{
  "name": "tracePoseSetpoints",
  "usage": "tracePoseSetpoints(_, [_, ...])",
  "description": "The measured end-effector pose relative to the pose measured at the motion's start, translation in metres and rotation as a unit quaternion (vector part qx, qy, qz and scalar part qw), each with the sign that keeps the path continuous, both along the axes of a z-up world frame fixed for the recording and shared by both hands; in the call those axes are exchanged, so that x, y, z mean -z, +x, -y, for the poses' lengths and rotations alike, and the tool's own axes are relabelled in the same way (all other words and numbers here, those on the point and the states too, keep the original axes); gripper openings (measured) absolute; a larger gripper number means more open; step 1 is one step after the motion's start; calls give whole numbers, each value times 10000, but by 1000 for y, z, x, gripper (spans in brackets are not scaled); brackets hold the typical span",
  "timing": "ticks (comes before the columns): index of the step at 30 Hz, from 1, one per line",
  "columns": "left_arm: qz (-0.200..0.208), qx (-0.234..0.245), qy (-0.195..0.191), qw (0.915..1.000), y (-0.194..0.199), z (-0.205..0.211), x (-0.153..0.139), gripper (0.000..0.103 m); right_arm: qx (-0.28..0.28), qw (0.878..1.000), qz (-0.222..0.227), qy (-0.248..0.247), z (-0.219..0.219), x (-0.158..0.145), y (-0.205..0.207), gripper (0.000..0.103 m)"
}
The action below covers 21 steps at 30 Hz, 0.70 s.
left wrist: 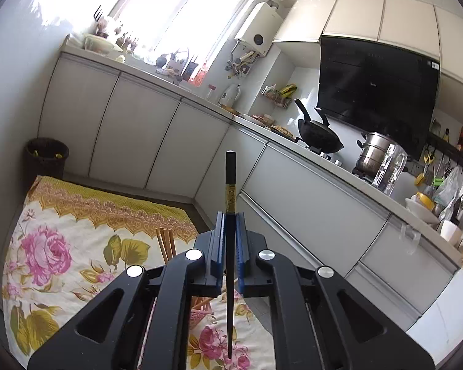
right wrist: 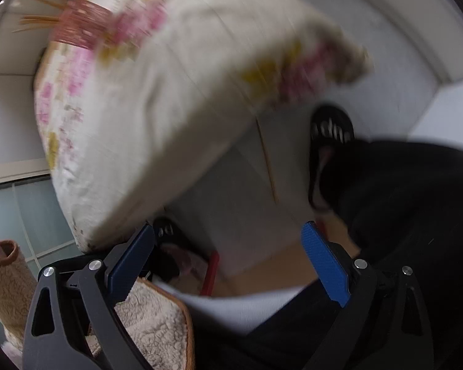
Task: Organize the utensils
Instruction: 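Pick up a wooden chopstick from the floor with the right gripper while the left gripper holds its chopstick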
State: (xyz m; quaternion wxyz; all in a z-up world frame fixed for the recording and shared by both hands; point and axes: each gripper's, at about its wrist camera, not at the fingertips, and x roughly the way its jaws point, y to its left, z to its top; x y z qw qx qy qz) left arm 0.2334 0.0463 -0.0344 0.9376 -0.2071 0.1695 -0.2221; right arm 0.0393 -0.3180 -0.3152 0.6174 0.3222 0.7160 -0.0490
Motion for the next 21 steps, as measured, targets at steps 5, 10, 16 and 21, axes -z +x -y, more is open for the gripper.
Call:
tracePoseSetpoints(5, [-165, 185, -59, 9997, 1, -10, 13, 6, 1180, 9831, -1311, 497, -18, 128, -12, 93])
tracePoseSetpoints(10, [-378, 197, 55, 9991, 6, -17, 31, 6, 650, 9822, -1724, -364, -37, 239, 0, 93])
tracePoseSetpoints(16, [-707, 329, 214, 9967, 20, -5, 53, 6, 142, 9808, -1389, -1362, -23, 303, 18, 92])
tracePoseSetpoints(21, [-884, 599, 446, 9933, 29, 22, 68, 6, -509, 9824, -809, -1603, -33, 322, 53, 85])
